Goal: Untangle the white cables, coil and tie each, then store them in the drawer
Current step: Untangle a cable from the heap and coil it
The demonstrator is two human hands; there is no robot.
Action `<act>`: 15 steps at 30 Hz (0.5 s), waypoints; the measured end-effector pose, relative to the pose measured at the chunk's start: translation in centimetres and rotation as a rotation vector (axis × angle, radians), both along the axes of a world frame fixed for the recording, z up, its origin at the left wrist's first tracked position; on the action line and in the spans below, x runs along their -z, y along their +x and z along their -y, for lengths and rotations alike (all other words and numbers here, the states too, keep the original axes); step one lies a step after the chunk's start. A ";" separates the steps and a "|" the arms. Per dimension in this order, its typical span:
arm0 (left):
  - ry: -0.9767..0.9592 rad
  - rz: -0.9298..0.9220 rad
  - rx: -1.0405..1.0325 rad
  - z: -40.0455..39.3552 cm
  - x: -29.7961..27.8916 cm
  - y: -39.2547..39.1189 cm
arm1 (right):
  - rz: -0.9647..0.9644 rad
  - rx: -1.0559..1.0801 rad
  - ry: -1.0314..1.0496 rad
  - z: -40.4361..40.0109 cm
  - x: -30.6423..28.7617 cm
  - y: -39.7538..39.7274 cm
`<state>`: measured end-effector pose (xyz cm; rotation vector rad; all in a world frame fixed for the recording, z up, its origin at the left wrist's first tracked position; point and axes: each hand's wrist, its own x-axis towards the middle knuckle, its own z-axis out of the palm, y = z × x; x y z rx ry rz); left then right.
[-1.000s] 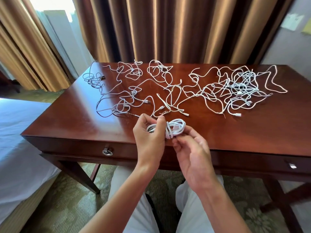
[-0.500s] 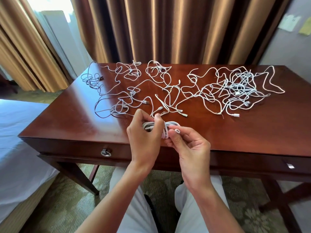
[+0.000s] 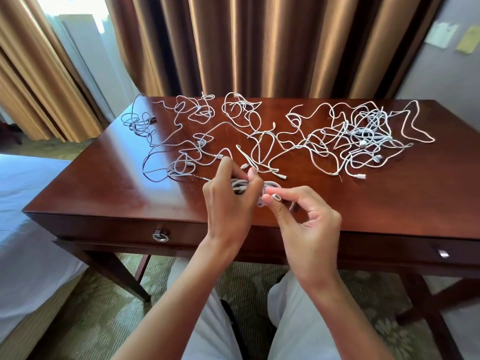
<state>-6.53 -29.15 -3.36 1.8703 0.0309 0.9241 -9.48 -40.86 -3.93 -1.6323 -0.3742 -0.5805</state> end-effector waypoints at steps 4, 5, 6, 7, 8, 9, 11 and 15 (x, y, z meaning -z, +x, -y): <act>0.021 -0.033 0.229 0.5 -0.1 0.4 | -0.010 -0.096 -0.013 1.9 -0.6 2.0; 0.057 -0.033 0.289 0.7 -0.2 0.4 | -0.043 -0.107 0.001 2.4 -0.7 2.4; 0.084 -0.035 0.344 1.0 -0.3 0.4 | -0.087 -0.113 0.025 2.9 -0.8 2.8; 0.085 -0.045 0.398 1.3 -0.4 0.5 | -0.119 -0.120 0.057 3.3 -0.9 3.1; 0.071 -0.060 0.447 1.5 -0.5 0.5 | -0.139 -0.139 0.098 3.7 -1.1 3.4; 0.054 -0.073 0.487 1.8 -0.6 0.6 | -0.149 -0.163 0.142 4.0 -1.1 3.7; 0.026 -0.110 0.554 2.3 -0.6 0.9 | -0.176 -0.200 0.182 4.7 -1.0 4.2; 0.007 -0.218 0.702 3.8 -0.5 1.6 | -0.232 -0.220 0.165 6.5 -0.4 4.3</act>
